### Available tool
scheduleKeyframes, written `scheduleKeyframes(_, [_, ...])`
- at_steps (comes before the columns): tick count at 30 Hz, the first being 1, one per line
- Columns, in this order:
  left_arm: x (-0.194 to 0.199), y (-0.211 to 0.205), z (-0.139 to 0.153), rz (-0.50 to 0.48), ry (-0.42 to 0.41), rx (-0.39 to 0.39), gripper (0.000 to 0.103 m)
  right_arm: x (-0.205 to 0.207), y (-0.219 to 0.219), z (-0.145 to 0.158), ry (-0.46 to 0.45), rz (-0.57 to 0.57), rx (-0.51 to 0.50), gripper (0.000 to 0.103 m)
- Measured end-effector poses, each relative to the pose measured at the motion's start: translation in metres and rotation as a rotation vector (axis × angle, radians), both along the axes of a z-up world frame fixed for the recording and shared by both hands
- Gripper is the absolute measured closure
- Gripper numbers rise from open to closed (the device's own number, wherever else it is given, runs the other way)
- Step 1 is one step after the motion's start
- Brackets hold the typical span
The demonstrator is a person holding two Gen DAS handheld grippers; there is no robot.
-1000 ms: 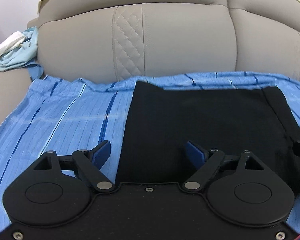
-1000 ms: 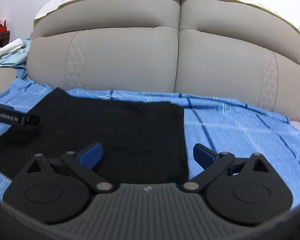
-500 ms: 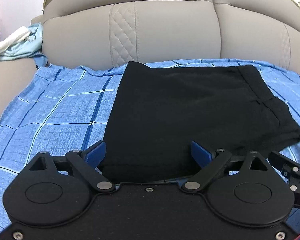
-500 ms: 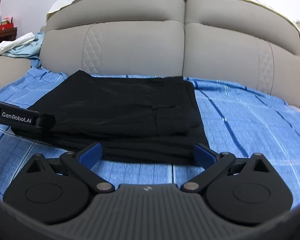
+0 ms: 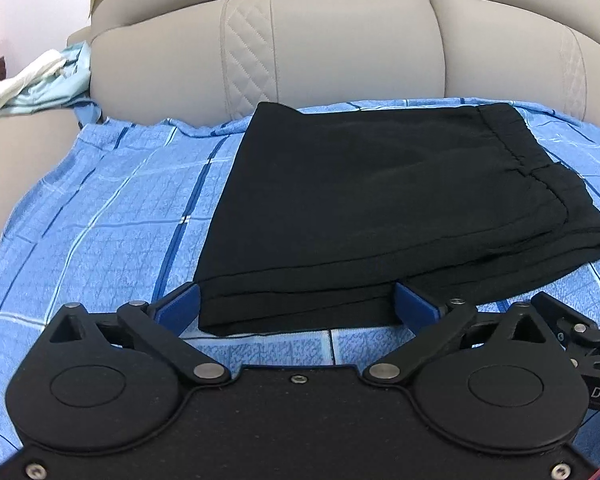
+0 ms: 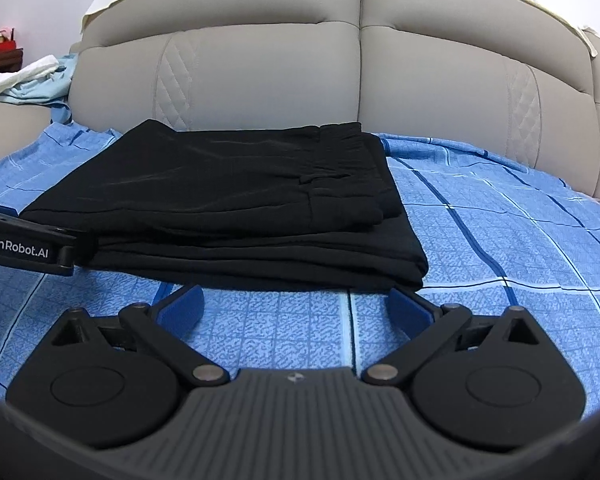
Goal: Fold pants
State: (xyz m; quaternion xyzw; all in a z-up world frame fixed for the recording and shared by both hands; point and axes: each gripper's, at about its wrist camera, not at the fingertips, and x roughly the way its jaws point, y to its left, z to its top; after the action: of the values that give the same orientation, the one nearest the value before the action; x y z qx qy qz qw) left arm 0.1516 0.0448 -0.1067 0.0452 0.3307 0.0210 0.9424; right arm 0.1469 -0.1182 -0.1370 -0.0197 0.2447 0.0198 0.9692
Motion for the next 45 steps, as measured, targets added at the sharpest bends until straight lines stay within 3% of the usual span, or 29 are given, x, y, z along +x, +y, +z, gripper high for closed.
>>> scheduleKeyframes(12, [-0.001, 0.006, -0.005, 0.02, 0.008, -0.06, 0.0, -0.001, 0.004, -0.003, -0.025, 0.015, -0.014, 0.0])
scheduleKeyframes(45, [-0.014, 0.001, -0.012, 0.012, 0.005, -0.08, 0.0, -0.008, 0.012, -0.004, -0.031, 0.06, -0.018, 0.0])
